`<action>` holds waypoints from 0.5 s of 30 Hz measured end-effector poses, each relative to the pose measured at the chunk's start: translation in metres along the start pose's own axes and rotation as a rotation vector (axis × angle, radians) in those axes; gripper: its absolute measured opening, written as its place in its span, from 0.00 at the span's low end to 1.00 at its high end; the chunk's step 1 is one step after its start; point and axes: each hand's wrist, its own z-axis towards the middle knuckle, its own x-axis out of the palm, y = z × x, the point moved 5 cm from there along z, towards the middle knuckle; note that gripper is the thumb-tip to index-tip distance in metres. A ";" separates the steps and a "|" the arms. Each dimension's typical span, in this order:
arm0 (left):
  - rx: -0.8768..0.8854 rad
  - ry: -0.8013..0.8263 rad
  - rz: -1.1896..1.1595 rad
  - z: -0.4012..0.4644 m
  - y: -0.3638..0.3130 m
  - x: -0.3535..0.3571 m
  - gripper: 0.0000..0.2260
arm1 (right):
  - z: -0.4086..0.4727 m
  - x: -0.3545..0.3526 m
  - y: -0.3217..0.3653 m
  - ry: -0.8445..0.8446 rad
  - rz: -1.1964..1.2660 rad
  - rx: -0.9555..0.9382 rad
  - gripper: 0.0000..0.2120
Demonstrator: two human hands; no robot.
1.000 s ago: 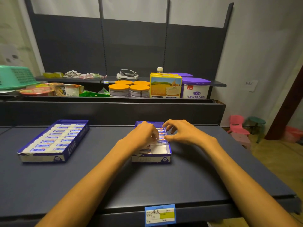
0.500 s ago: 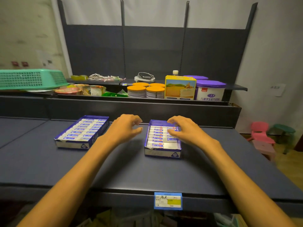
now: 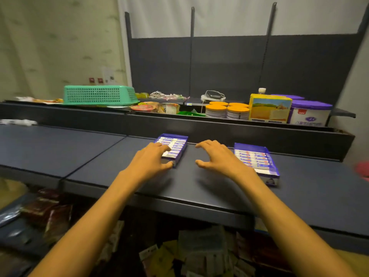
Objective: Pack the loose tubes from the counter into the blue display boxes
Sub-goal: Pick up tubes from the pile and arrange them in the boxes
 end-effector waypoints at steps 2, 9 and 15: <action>-0.027 -0.004 0.031 -0.021 0.038 -0.013 0.23 | 0.012 0.010 0.041 0.000 0.003 -0.034 0.26; -0.136 0.007 0.107 -0.111 0.192 -0.063 0.24 | 0.070 0.059 0.212 0.056 0.071 -0.165 0.26; -0.255 0.000 0.159 -0.173 0.314 -0.105 0.24 | 0.128 0.085 0.345 0.062 0.061 -0.268 0.26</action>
